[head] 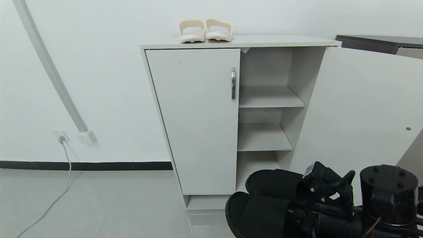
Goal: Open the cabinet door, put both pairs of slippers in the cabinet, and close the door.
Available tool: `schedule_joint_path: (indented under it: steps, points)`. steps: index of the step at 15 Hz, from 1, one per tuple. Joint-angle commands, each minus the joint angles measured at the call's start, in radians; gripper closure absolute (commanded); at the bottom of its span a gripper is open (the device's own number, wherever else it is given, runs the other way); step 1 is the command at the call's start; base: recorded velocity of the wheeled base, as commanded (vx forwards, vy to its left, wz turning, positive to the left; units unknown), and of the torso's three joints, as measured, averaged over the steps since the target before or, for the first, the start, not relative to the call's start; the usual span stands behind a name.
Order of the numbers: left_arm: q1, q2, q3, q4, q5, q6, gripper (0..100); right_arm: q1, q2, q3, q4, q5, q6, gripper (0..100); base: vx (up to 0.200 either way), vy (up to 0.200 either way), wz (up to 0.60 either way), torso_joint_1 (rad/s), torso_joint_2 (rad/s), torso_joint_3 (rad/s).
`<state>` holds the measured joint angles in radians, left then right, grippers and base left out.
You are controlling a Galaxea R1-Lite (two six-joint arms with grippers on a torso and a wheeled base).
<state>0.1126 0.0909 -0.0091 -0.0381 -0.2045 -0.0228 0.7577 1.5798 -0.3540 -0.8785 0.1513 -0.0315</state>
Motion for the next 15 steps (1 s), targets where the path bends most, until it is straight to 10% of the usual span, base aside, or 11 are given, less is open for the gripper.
schedule_joint_path:
  steps: [1,4,5,7,11,15]
  points:
    - [-0.073,-0.01,0.0,0.001,-0.007,-0.043,100,0.002,-0.003,0.0,0.0,0.001,-0.001,100,0.0,0.0,0.0,0.0,0.0,0.0]
    - [-0.145,-0.028,0.0,0.0,0.059,-0.036,100,0.003,-0.003,0.001,0.0,0.001,-0.002,100,0.0,0.0,0.0,0.0,0.0,0.0]
    - [-0.093,-0.043,0.009,-0.011,0.227,0.02,100,0.009,-0.011,0.007,0.0,-0.002,-0.002,100,0.0,0.0,0.0,0.0,0.0,0.0]
    - [-0.113,-0.088,0.006,0.044,0.335,0.03,100,0.009,-0.012,0.007,0.0,-0.006,-0.002,100,0.0,0.0,0.0,0.0,0.0,0.0]
    - [-0.113,-0.088,0.009,0.041,0.238,0.014,100,0.015,-0.004,-0.002,0.0,-0.009,0.002,100,0.0,0.0,0.0,0.0,0.0,0.0]
    - [-0.113,-0.088,0.009,0.04,0.235,0.017,100,0.1,0.1,-0.068,-0.033,-0.269,0.153,100,0.0,0.0,0.0,0.0,0.0,0.0]
